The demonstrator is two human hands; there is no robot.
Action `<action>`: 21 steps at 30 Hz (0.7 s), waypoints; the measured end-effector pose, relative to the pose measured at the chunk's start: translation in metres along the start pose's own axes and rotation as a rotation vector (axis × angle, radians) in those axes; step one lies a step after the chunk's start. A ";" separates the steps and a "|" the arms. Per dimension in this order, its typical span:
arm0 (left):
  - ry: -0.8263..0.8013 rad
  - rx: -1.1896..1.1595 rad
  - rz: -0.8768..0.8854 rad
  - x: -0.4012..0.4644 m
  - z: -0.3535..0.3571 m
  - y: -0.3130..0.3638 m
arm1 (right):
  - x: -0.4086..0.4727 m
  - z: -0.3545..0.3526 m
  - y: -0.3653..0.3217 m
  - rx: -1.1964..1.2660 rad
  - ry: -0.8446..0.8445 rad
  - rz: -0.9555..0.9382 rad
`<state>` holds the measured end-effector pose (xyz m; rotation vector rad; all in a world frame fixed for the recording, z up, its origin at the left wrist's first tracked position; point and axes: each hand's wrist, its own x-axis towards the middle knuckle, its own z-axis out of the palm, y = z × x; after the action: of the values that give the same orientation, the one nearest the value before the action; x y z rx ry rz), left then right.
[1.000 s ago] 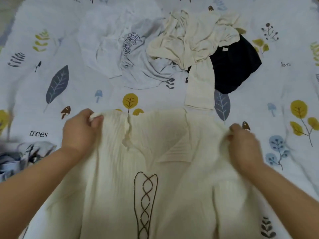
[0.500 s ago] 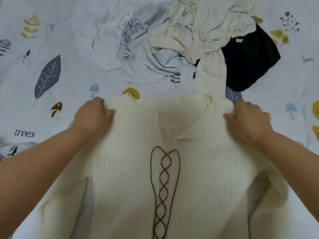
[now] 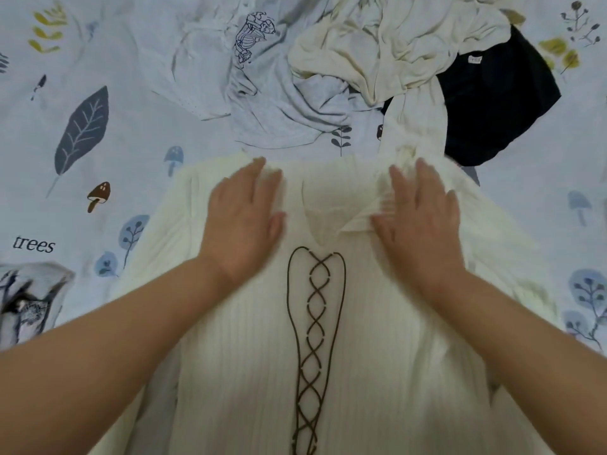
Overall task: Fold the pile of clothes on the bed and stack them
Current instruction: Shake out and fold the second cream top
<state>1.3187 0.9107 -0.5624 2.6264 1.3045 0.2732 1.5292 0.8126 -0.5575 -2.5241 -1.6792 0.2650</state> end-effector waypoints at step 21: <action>-0.113 -0.096 -0.214 -0.137 -0.056 -0.022 | -0.125 -0.003 -0.076 0.192 -0.299 0.213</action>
<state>1.2062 0.8192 -0.5250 2.3622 1.4791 0.1480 1.4136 0.7269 -0.5302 -2.6145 -1.3848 0.8160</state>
